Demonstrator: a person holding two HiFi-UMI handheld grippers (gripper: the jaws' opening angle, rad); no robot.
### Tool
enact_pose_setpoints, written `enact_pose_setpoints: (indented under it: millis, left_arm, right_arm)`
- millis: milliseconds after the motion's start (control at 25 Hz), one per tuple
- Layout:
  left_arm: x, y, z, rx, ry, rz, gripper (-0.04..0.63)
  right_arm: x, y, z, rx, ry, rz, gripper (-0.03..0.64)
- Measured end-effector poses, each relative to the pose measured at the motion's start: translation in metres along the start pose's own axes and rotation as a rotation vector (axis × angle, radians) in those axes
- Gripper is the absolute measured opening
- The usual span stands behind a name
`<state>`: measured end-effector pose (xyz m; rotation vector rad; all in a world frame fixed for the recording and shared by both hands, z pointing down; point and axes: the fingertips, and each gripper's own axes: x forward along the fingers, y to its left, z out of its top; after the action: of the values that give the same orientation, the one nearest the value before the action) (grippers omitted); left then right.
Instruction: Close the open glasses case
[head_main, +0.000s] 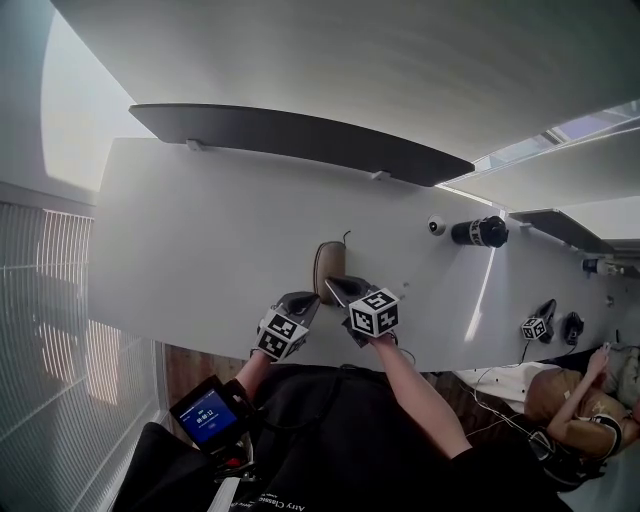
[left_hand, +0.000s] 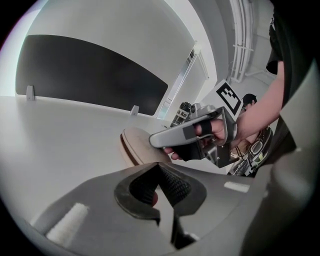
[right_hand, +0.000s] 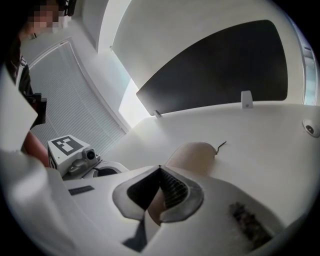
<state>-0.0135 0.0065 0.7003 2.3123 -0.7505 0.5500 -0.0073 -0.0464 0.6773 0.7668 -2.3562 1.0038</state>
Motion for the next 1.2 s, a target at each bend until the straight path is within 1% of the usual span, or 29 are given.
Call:
enact_pose_setpoints:
  millis: [160, 360, 520, 640, 760, 880, 1040, 1200]
  left_arm:
    - [0.009, -0.005, 0.001, 0.021, 0.011, -0.011, 0.006]
    - [0.02, -0.007, -0.001, 0.029, 0.038, -0.024, 0.006]
    - [0.022, -0.007, -0.002, 0.025, 0.044, -0.028, 0.007]
    - [0.022, -0.008, -0.001, 0.028, 0.043, -0.028, 0.006]
    - [0.023, -0.008, -0.001, 0.035, 0.05, -0.023, 0.006]
    - [0.022, -0.006, -0.002, 0.036, 0.056, -0.02, 0.006]
    - [0.024, -0.006, -0.003, 0.036, 0.064, -0.019, 0.006]
    - [0.024, -0.006, -0.004, 0.028, 0.063, -0.02, 0.006]
  right_arm:
    - [0.008, 0.0, -0.003, 0.019, 0.013, 0.031, -0.002]
    - [0.008, -0.001, -0.002, 0.031, 0.005, 0.051, -0.002]
    - [0.007, -0.001, -0.003, 0.031, 0.01, 0.058, -0.002]
    - [0.002, 0.0, -0.001, -0.031, 0.005, 0.035, -0.002]
    - [-0.009, -0.005, -0.001, -0.098, -0.019, -0.023, -0.002]
    - [-0.012, -0.012, -0.012, -0.141, 0.013, -0.067, -0.002]
    - [-0.012, -0.014, -0.016, -0.142, 0.015, -0.061, -0.002]
    - [-0.012, -0.014, -0.016, -0.147, -0.005, -0.055, -0.002]
